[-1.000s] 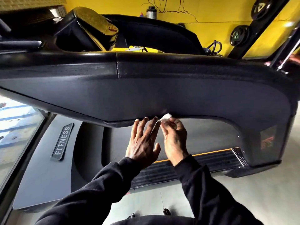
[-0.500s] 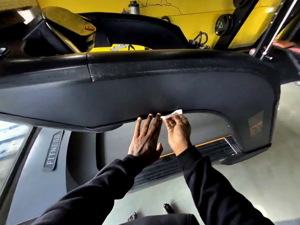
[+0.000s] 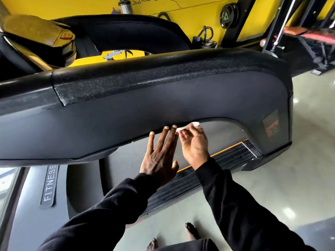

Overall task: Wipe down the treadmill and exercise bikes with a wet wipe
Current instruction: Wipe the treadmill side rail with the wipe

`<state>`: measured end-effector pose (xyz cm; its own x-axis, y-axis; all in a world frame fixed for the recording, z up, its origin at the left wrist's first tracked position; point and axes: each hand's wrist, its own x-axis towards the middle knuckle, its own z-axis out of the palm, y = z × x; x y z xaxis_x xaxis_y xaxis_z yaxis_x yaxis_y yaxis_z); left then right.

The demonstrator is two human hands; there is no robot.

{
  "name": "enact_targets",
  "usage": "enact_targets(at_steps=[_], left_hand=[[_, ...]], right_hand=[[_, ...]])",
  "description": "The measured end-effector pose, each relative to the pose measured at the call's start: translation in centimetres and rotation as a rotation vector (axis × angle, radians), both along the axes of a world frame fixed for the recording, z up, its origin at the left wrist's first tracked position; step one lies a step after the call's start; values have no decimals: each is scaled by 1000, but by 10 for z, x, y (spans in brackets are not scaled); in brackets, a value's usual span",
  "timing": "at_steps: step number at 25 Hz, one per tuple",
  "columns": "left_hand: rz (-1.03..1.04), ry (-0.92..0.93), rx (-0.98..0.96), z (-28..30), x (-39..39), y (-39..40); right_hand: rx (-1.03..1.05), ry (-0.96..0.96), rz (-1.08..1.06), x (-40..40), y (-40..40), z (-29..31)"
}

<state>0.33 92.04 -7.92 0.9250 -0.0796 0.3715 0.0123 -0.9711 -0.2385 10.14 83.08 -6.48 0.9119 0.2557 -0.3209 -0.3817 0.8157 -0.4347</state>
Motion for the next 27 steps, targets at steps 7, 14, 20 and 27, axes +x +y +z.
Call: enact_targets(at_steps=[7, 14, 20, 27], left_hand=[[-29, 43, 50, 0, 18, -12], [-57, 76, 85, -1, 34, -24], [-104, 110, 121, -5, 57, -42], [-131, 166, 197, -9, 85, -63]], right_hand=[[-28, 70, -206, 40, -30, -1], [-104, -57, -62, 38, -38, -16], [-186, -120, -84, 40, -38, -26], [-200, 12, -328, 88, -72, -36]])
